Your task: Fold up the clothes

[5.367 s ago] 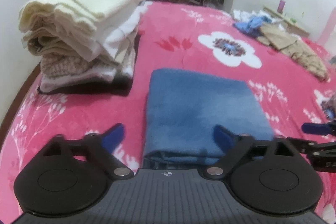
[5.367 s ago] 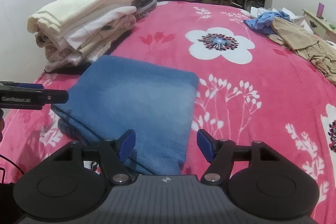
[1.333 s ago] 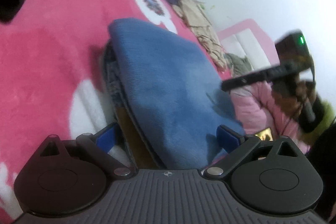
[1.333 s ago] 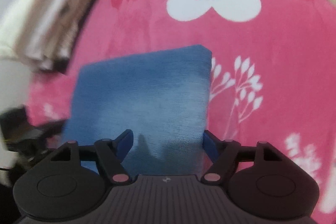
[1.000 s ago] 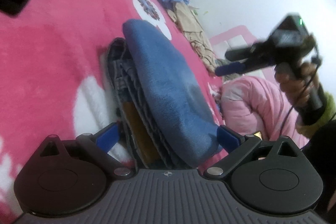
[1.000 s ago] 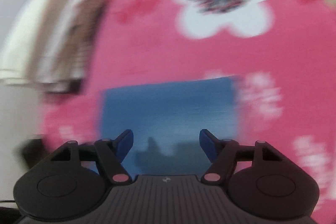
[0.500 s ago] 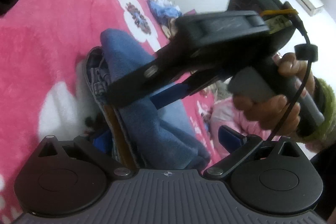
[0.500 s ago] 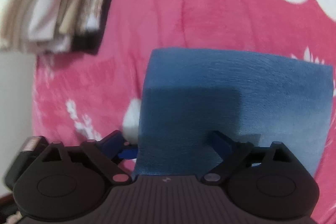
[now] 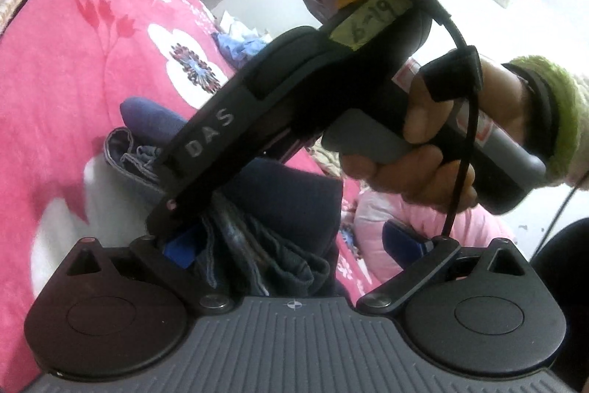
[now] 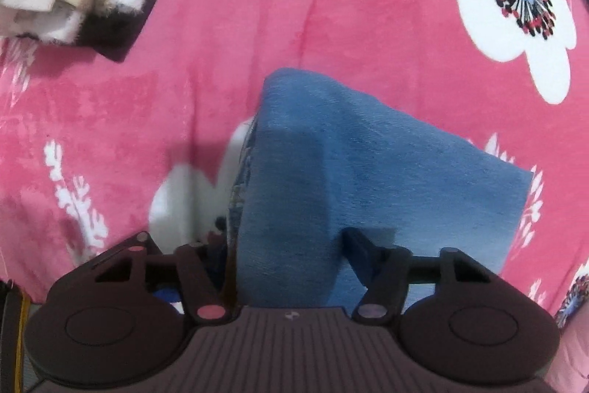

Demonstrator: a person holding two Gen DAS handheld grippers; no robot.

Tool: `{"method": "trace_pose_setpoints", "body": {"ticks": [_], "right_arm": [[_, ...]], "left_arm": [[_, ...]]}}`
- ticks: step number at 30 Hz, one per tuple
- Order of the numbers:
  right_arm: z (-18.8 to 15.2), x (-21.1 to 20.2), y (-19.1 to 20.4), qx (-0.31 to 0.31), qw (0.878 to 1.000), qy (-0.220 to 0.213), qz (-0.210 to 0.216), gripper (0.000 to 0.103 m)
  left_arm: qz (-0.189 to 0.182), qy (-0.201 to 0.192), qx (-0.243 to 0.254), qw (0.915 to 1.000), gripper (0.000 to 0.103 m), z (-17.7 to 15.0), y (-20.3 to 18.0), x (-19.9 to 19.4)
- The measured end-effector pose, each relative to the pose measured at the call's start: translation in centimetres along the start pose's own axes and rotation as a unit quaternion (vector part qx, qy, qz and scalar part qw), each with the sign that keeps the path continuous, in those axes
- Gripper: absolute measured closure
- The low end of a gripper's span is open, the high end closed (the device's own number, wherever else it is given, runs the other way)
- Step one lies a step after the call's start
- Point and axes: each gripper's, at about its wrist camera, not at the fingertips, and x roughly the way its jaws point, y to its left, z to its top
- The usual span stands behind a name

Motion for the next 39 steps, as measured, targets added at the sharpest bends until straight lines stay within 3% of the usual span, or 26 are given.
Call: {"method": "trace_pose_setpoints", "body": {"ticks": [5, 9, 12, 17, 20, 25, 31, 34, 35, 39], "right_arm": [[-0.6, -0.3, -1.7, 0.014, 1.000, -0.009, 0.021, 0.052], [-1.1, -0.4, -2.6, 0.025, 0.999, -0.019, 0.036, 0.052], [-1.3, -0.4, -3.1, 0.031, 0.998, -0.024, 0.044, 0.052], [-1.7, -0.6, -4.1, 0.045, 0.997, -0.033, 0.061, 0.051], [-1.4, -1.1, -4.8, 0.064, 0.993, -0.040, 0.091, 0.042], [-2.9, -1.9, -8.7, 0.121, 0.969, -0.066, 0.205, 0.028], [-6.7, -0.6, -13.0, 0.199, 0.905, -0.119, 0.356, 0.026], [-8.6, 0.6, -14.4, 0.218, 0.876, -0.159, 0.400, 0.030], [-9.1, 0.9, -14.5, 0.215, 0.874, -0.172, 0.400, 0.032], [-10.5, 1.9, -13.1, 0.149, 0.901, -0.218, 0.345, 0.048]], "left_arm": [[-0.027, -0.004, 0.000, 0.9996, 0.003, -0.4, 0.4, -1.3], [-0.036, -0.015, -0.057, 0.9976, 0.003, -0.2, 3.1, -3.0], [-0.058, -0.009, -0.111, 0.9920, 0.002, -0.1, 5.6, -2.5], [-0.119, 0.003, -0.154, 0.9809, 0.001, 0.2, 7.1, 0.9], [-0.137, -0.004, -0.178, 0.9743, 0.000, 0.5, 7.5, 1.5], [-0.158, -0.006, -0.224, 0.9617, 0.000, -0.1, 8.6, 0.8], [-0.169, -0.004, -0.254, 0.9525, 0.000, 0.2, 9.5, 1.3], [-0.175, -0.001, -0.271, 0.9467, 0.000, 0.6, 9.9, 1.6], [-0.176, 0.001, -0.276, 0.9448, 0.000, 0.7, 10.0, 1.6], [-0.165, 0.017, -0.292, 0.9418, 0.000, 1.3, 10.3, 2.4]]}}
